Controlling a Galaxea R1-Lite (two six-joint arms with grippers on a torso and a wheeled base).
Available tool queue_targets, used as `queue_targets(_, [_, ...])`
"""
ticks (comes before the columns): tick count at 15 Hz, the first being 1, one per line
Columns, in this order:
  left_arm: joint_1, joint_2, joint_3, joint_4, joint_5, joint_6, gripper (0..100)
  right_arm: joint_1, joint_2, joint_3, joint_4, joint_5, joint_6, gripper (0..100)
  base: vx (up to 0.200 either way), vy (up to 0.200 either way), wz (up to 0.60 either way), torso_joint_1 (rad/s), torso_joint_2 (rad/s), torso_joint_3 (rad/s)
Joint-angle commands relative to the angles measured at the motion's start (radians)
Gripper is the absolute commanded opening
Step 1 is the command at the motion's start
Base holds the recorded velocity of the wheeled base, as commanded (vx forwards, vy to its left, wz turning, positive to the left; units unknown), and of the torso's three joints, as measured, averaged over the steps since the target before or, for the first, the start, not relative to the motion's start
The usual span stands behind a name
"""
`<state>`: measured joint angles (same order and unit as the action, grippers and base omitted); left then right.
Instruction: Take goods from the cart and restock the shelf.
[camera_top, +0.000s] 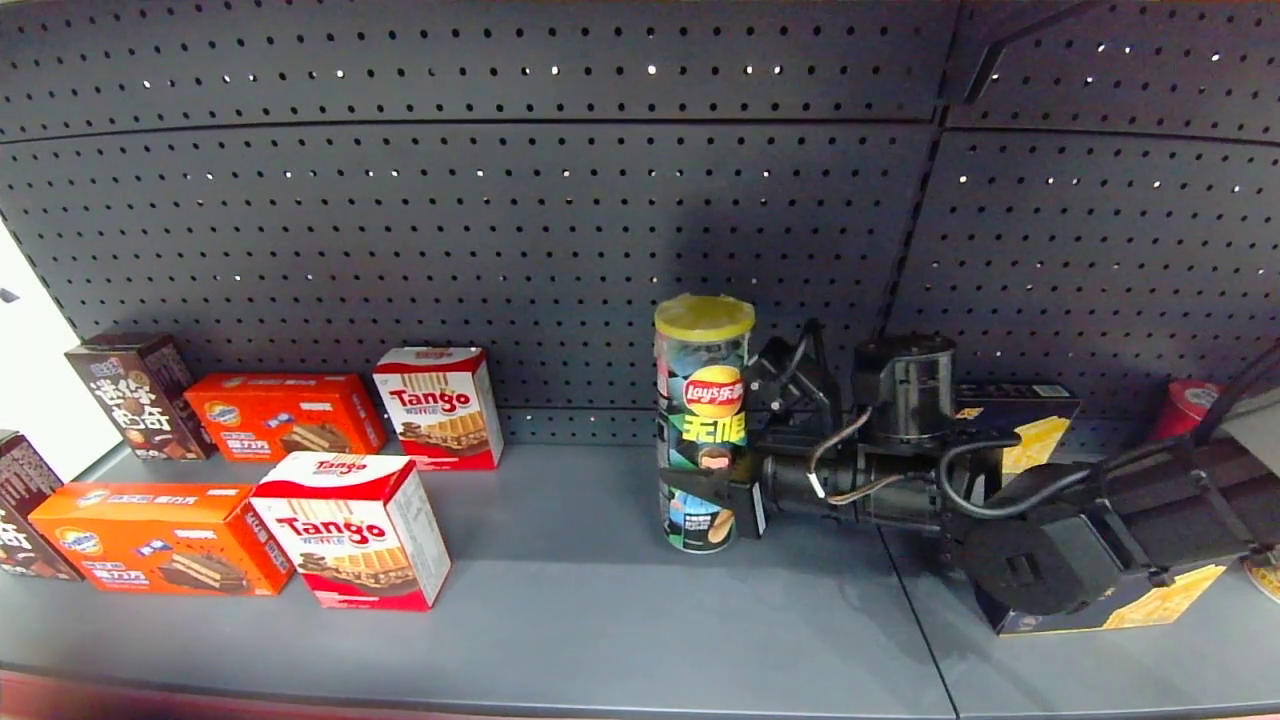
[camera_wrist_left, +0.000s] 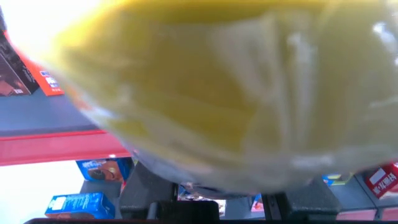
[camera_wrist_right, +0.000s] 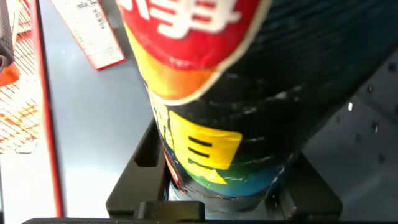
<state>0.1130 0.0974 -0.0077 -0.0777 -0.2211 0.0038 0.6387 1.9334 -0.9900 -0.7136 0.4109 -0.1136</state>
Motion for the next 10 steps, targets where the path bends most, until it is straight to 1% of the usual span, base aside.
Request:
queue_targets(1, [0.001, 0.001, 0.006, 0.001, 0.0, -0.001, 0, 0.075, -0.177, 0.143, 0.003, -0.073, 0.032, 0, 0.0, 0.0, 0.0, 0.0, 0.0, 0.0])
queue_targets(4, [0.001, 0.001, 0.006, 0.001, -0.006, 0.001, 0, 0.116, -0.294, 0.248, 0.029, -0.126, 0.054, 0, 0.0, 0.0, 0.0, 0.0, 0.0, 0.0])
queue_targets(5, [0.001, 0.001, 0.006, 0.001, -0.007, 0.001, 0, 0.128, -0.36, 0.298, 0.056, -0.161, 0.061, 0, 0.0, 0.0, 0.0, 0.0, 0.0, 0.0])
queue_targets(7, [0.001, 0.001, 0.006, -0.001, -0.007, 0.002, 0, 0.133, -0.415, 0.366, 0.054, -0.23, 0.075, 0, 0.0, 0.0, 0.0, 0.0, 0.0, 0.0])
queue_targets(8, [0.001, 0.001, 0.006, 0.001, -0.004, 0.002, 0, 0.131, -0.432, 0.393, 0.051, -0.233, 0.084, 0, 0.0, 0.0, 0.0, 0.0, 0.0, 0.0])
queue_targets(10, [0.001, 0.001, 0.006, 0.009, -0.001, 0.001, 0, 0.133, -0.45, 0.453, -0.003, -0.236, 0.098, 0, 0.0, 0.0, 0.0, 0.0, 0.0, 0.0])
